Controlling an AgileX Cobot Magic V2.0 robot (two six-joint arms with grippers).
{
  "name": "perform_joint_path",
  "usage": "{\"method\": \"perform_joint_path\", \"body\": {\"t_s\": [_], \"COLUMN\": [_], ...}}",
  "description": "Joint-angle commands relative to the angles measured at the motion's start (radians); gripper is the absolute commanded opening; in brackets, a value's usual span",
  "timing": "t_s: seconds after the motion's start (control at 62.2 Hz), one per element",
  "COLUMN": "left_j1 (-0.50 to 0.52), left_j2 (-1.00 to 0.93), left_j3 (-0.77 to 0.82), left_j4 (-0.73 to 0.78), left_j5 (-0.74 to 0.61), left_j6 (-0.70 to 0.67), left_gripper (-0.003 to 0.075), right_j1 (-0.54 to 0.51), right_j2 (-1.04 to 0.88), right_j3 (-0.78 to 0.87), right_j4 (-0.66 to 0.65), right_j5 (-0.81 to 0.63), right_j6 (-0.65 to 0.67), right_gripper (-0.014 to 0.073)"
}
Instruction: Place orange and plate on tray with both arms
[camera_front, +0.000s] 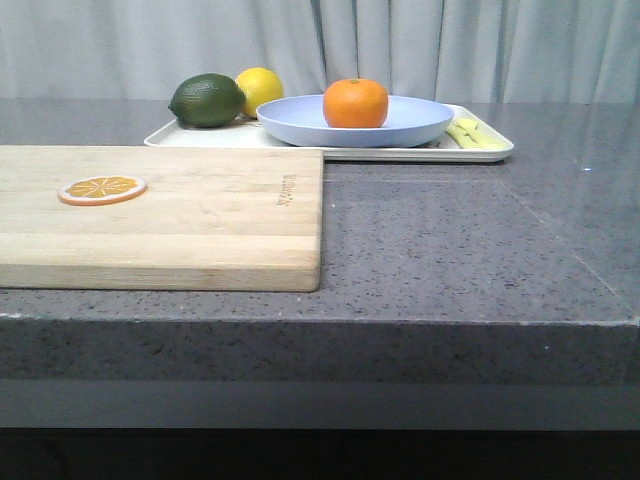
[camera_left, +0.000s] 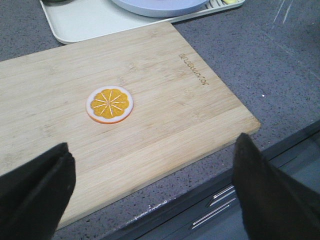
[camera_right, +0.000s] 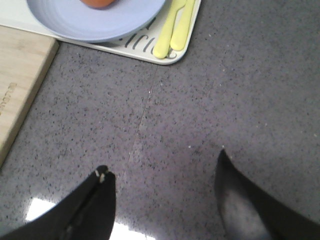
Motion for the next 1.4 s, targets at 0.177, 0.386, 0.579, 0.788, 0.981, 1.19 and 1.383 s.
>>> {"method": "perform_joint_path", "body": {"t_s": [0.177, 0.386, 0.579, 0.788, 0.981, 1.19, 1.383], "left_j1": [0.001, 0.001, 0.001, 0.001, 0.001, 0.001, 0.001], "left_j2": [-0.002, -0.002, -0.002, -0.002, -0.002, -0.002, -0.002], "left_j3": [-0.024, -0.024, -0.024, -0.024, -0.024, -0.024, -0.024], "left_j4": [-0.003, -0.003, -0.003, -0.003, -0.003, -0.003, -0.003], "left_j5": [-0.078, -0.078, -0.078, -0.078, -0.078, -0.078, -0.078], "left_j6": [0.001, 0.001, 0.001, 0.001, 0.001, 0.001, 0.001], "left_gripper": [0.0621, 0.0621, 0.0621, 0.0616, 0.0433, 0.0126, -0.0020], "right_j1": [0.000, 0.000, -0.001, -0.001, -0.001, -0.001, -0.001], "right_j2": [-0.300, -0.547, -0.741, -0.817, -0.817, -0.817, -0.817], "right_j3": [0.234, 0.437, 0.586, 0.649, 0.648, 0.648, 0.656], "right_j4": [-0.009, -0.007, -0.008, -0.008, -0.008, -0.008, -0.008], "right_j5": [-0.160, -0.217, -0.295, -0.344, -0.379, -0.384, -0.385], "right_j6": [-0.014, -0.013, -0.013, -0.013, -0.013, -0.013, -0.013], "right_gripper": [0.0456, 0.0456, 0.0456, 0.0450, 0.0265, 0.0021, -0.0067]}}
